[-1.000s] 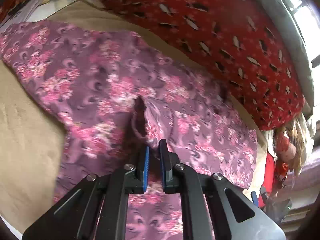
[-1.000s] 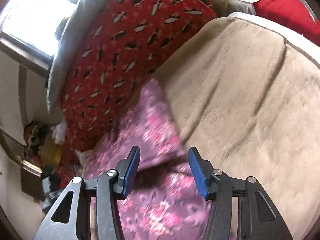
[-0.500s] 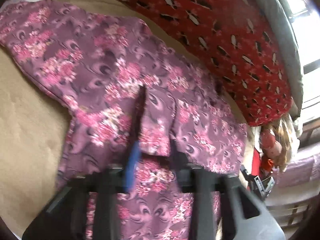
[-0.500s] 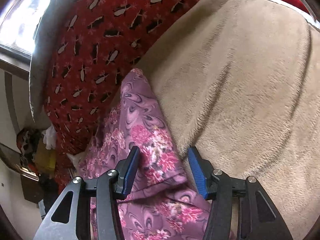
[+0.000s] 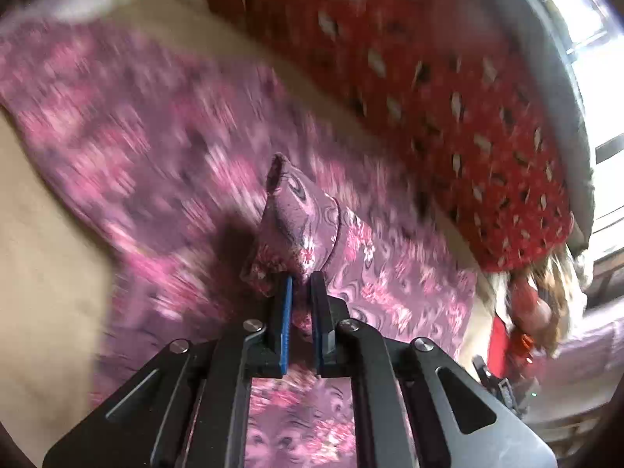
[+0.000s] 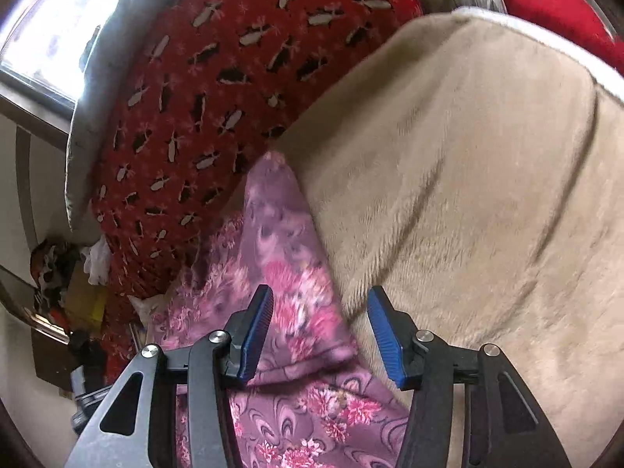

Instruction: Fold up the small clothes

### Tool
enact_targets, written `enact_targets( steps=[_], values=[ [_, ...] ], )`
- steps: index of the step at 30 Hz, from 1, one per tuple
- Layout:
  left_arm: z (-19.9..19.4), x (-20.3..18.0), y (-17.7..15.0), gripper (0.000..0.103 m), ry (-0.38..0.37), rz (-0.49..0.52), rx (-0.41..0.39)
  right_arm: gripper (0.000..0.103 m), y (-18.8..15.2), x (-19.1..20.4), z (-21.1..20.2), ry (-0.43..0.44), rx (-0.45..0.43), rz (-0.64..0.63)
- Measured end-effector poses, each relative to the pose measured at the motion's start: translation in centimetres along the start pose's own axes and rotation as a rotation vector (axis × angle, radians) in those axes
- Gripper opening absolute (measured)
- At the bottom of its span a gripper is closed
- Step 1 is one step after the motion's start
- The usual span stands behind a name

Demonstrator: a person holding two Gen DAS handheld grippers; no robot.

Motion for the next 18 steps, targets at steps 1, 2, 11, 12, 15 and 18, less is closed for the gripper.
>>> enact_targets(
  steps=[1, 2, 11, 12, 15, 18],
  values=[
    [-1.0, 0.3, 0.2, 0.007, 0.029, 0.013, -0.031, 0.053, 0.2, 0.1, 0.0, 0.003, -0.003, 0.001],
    [-1.3, 0.6, 0.1, 0.007, 0.042, 0.019, -0.037, 0.054, 0.2, 0.1, 0.1, 0.004, -0.001, 0.0],
    [2.5, 2.2, -1.7, 0.007, 0.064, 0.02, 0.098, 0.007, -2.3, 2.7, 4.1, -0.067, 0.088, -0.177],
    [2.7, 2.1, -1.9, 0.007, 0.066, 0.028, 0.106, 0.007, -2.4, 3.0, 3.5, -0.069, 0.054, -0.213],
    [3.7, 2.3, -2.5, 0.015, 0.103, 0.065, 0.136, 0.004, -1.9, 2.5, 2.6, -0.11, -0.022, -0.264],
    [2.8, 2.0, -2.8, 0.021, 0.101, 0.116, 0.139, 0.005, -1.9, 1.0, 3.6, -0.162, 0.02, -0.283]
  ],
)
Point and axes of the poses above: each gripper's, at about its wrist camera, not at the fingertips, and z roughly the way its jaws point, x to its left, y to its top, the point moved 4 cm from there along z, roughly the way its jaws point, and after that the axes turned 15 degrees about z, right-handed, at the moved point
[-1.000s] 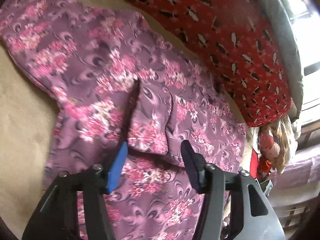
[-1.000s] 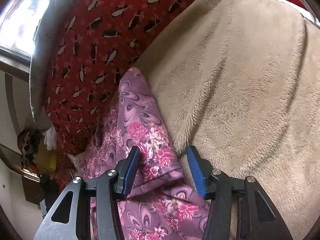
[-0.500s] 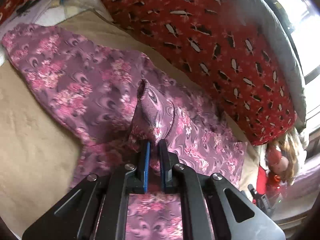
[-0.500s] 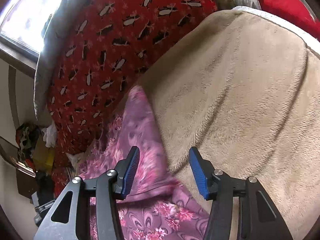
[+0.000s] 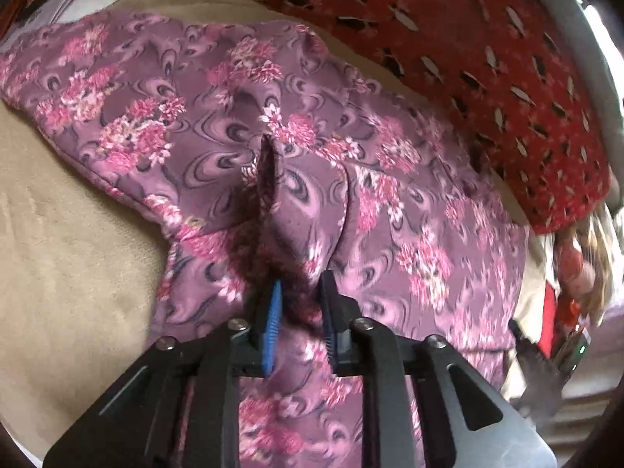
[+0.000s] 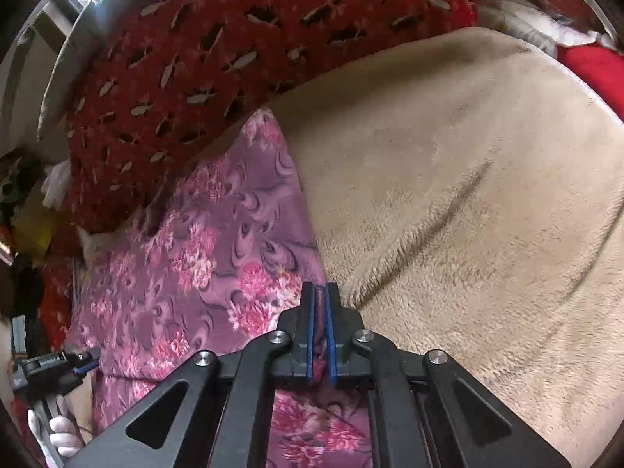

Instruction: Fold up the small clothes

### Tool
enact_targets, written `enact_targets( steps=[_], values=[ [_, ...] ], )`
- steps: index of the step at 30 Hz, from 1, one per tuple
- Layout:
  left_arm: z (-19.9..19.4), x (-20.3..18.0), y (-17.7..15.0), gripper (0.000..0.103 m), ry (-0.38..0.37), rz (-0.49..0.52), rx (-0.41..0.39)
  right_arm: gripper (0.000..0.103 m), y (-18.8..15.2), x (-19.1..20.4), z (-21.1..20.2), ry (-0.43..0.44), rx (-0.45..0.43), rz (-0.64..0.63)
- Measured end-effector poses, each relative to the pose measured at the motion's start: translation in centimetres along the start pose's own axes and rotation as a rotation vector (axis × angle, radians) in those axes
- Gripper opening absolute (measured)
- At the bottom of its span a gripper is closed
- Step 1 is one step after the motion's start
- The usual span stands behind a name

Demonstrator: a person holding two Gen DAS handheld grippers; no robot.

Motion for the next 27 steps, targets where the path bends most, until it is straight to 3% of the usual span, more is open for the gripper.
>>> enact_targets(
  steps=[3, 5, 7, 11, 14, 16, 19, 23, 27],
  values=[
    [-2.5, 0.9, -0.2, 0.021, -0.025, -0.009, -0.061, 0.011, 0.5, 0.6, -1.8, -0.026, -0.06, 0.012],
    [-4.1, 1.0, 0.3, 0.021, -0.058, -0.036, -0.113, 0.012, 1.0, 2.0, -3.3, 0.029, -0.119, 0.003],
    [-4.5, 0.8, 1.0, 0.022, -0.068, -0.042, -0.135, 0.013, 1.0, 3.9, -3.3, 0.051, -0.115, -0.036],
    [-2.0, -0.8, 2.0, 0.03, -0.021, 0.004, -0.088, 0.026, -0.2, 6.8, -1.1, 0.042, -0.081, -0.104],
    [1.9, -0.4, 1.2, 0.029, 0.044, 0.013, 0.007, 0.037, -2.1, 5.7, 2.1, -0.046, -0.012, -0.099],
    [1.8, -0.3, 1.1, 0.03, 0.037, 0.014, -0.021, 0.037, -3.0, 5.8, 2.0, -0.051, -0.063, -0.167],
    [1.5, -0.3, 1.2, 0.033, 0.02, 0.021, -0.017, 0.043, -3.3, 7.3, 1.4, -0.105, -0.06, -0.2],
    [0.4, 1.0, 1.5, 0.033, -0.042, -0.038, -0.024, 0.044, -4.5, 11.1, 0.9, 0.017, -0.028, -0.192],
    [-1.7, 3.7, 2.1, 0.034, -0.048, -0.096, -0.063, 0.046, -8.0, 16.6, 2.1, 0.066, 0.023, -0.313]
  ],
)
Point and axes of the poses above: each gripper's, at about its wrist camera, not at the fingertips, and z roughly the way its jaws point, x to its left, y to its top, the point moved 4 cm from there along z, roughly the way its jaws point, and after that the axes turned 15 degrees about z, right-handed, at the moved point
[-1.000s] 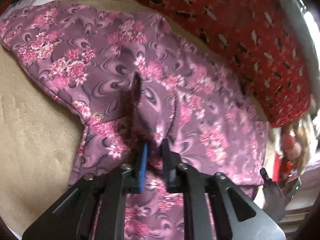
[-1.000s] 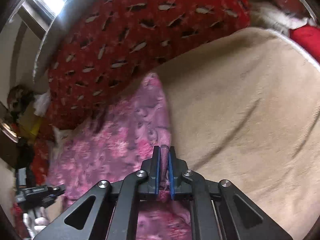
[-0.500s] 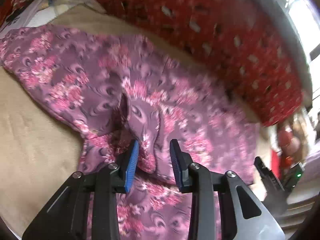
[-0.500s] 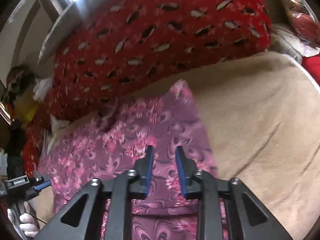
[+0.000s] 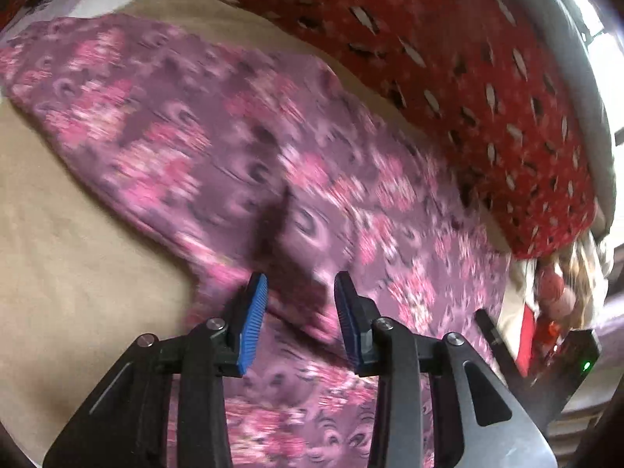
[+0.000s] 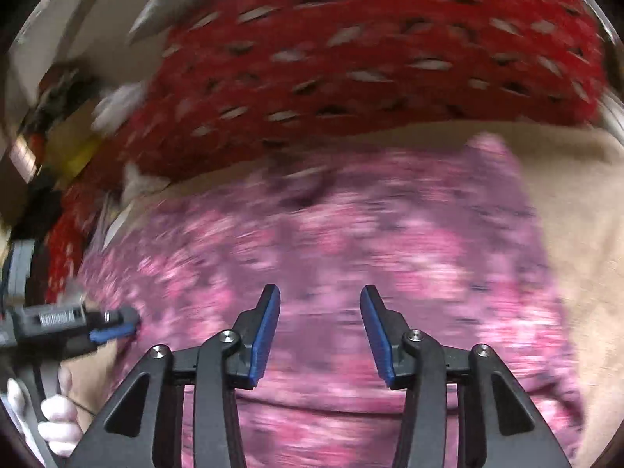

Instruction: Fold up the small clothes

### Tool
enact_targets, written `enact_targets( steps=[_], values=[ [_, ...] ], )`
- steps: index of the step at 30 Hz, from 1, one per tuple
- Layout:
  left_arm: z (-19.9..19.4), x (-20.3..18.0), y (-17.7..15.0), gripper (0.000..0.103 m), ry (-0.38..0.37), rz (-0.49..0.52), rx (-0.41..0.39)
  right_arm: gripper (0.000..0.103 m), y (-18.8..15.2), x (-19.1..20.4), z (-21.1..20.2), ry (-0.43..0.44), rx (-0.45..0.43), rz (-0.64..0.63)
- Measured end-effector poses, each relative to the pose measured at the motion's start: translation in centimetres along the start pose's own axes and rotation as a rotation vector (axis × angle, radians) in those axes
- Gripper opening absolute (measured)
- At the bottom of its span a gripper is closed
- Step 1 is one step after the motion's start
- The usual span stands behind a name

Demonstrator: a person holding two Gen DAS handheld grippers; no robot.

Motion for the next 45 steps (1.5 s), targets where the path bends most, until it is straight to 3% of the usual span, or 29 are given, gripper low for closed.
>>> enact_targets(
  steps=[4, 9, 11, 13, 16, 20, 22, 27, 29, 30, 37, 45],
  values=[
    [-2.3, 5.2, 1.4, 0.04, 0.033, -0.088, -0.034, 0.046, -2.0, 5.0, 2.9, 0.047, 0.056, -0.054],
    [-4.9, 14.2, 2.9, 0.04, 0.085, -0.247, -0.068, 0.046, -4.5, 9.9, 5.9, 0.12, 0.119, -0.076],
    [-6.2, 18.3, 3.4, 0.04, 0.112, -0.31, -0.085, 0.047, -5.7, 11.4, 7.6, 0.11, 0.144, -0.109],
    [-7.3, 21.6, 3.8, 0.04, 0.131, -0.365, -0.107, 0.048, -6.5, 11.8, 8.5, 0.071, 0.11, -0.159],
    [-8.0, 25.5, 4.2, 0.047, 0.11, -0.453, -0.129, 0.048, -7.0, 11.4, 8.3, 0.082, 0.063, -0.171],
    [-7.0, 28.5, 4.7, 0.047, 0.05, -0.544, -0.135, 0.048, -7.3, 11.3, 8.2, 0.074, 0.051, -0.184],
    [-6.2, 29.1, 4.9, 0.052, 0.025, -0.565, -0.13, 0.048, -7.3, 11.3, 8.2, 0.073, 0.044, -0.188],
    [-6.1, 30.1, 5.8, 0.051, 0.009, -0.593, -0.166, 0.048, -7.1, 11.9, 8.4, 0.068, 0.038, -0.194],
    [-6.0, 30.2, 6.2, 0.027, -0.005, -0.594, -0.179, 0.048, -7.1, 12.0, 8.4, 0.062, 0.035, -0.199],
    [-5.7, 30.1, 6.6, 0.003, -0.01, -0.581, -0.171, 0.048, -7.1, 12.0, 8.4, 0.06, 0.033, -0.201],
    [-7.7, 27.6, 6.9, 0.003, 0.024, -0.501, -0.208, 0.049, -7.2, 11.8, 8.4, 0.059, 0.032, -0.201],
    [-11.6, 20.2, 7.3, 0.003, 0.031, -0.35, -0.242, 0.048, -6.8, 12.2, 8.0, 0.028, 0.079, -0.207]
  ],
)
Point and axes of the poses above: each gripper's, at about its wrist camera, not at the fingertips, and z roughly the way its jaws point, x to its left, y to its top, the point moved 4 cm from there along z, roughly the way its jaws point, and after that the axes turned 15 degrees about z, right-handed, at the moved point
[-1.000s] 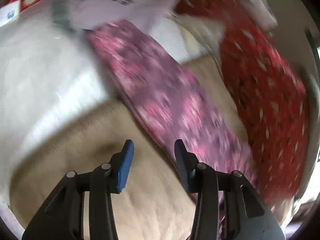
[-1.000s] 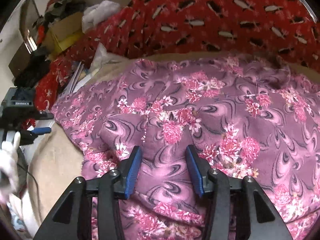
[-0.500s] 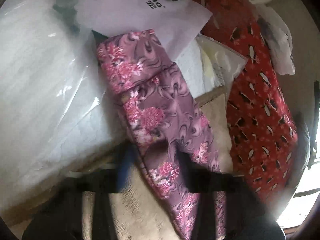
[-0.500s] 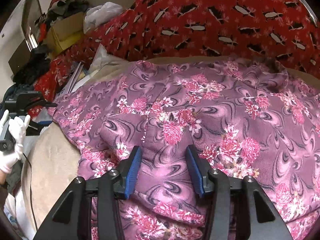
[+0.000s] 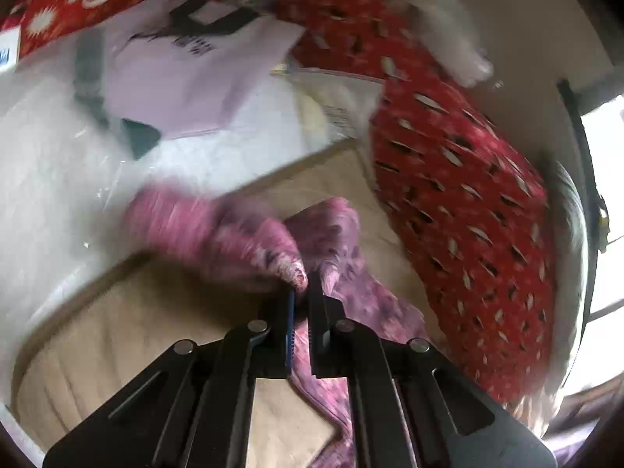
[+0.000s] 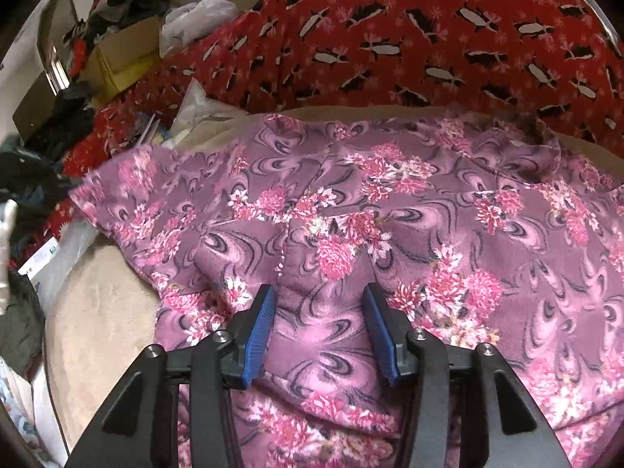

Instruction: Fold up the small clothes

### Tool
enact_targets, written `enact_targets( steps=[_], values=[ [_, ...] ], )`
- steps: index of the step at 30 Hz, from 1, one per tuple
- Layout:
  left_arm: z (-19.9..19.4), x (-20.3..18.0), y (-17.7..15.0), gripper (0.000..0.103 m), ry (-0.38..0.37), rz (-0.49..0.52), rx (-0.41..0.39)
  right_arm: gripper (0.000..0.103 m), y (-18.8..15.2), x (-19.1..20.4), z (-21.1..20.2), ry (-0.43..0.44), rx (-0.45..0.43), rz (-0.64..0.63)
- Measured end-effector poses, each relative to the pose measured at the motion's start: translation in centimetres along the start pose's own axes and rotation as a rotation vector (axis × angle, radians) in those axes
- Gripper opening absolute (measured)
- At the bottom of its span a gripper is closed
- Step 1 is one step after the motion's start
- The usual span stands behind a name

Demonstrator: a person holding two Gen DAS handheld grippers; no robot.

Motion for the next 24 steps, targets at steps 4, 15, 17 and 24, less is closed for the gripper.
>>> enact_targets(
  steps=[4, 15, 17, 24],
  values=[
    [-1.1, -3.5, -1.2, 0.003, -0.018, 0.057, 0.0, 0.049, 0.1, -0.6, -1.5, -0.014, 0.008, -0.004],
    [0.1, -14.7, -6.8, 0.003, -0.086, 0.18, 0.068, 0.049, 0.4, -10.0, -7.9, -0.227, -0.093, -0.058],
    [0.9, -16.7, -8.1, 0.003, -0.096, 0.2, 0.087, 0.049, 0.3, -12.4, -9.0, -0.272, -0.107, -0.055],
    [4.6, -22.9, -13.8, 0.003, -0.118, 0.275, 0.19, 0.053, -0.9, -19.3, -11.3, -0.328, -0.102, 0.03]
  ],
)
Point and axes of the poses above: each gripper's, at about its wrist camera, not at the fingertips, and z roughly the way its jaws point, x to its left, y to its top, the point moved 4 cm from there along z, roughly the way its jaws point, and after that the axes turned 15 degrees about z, right-handed, at the moved point
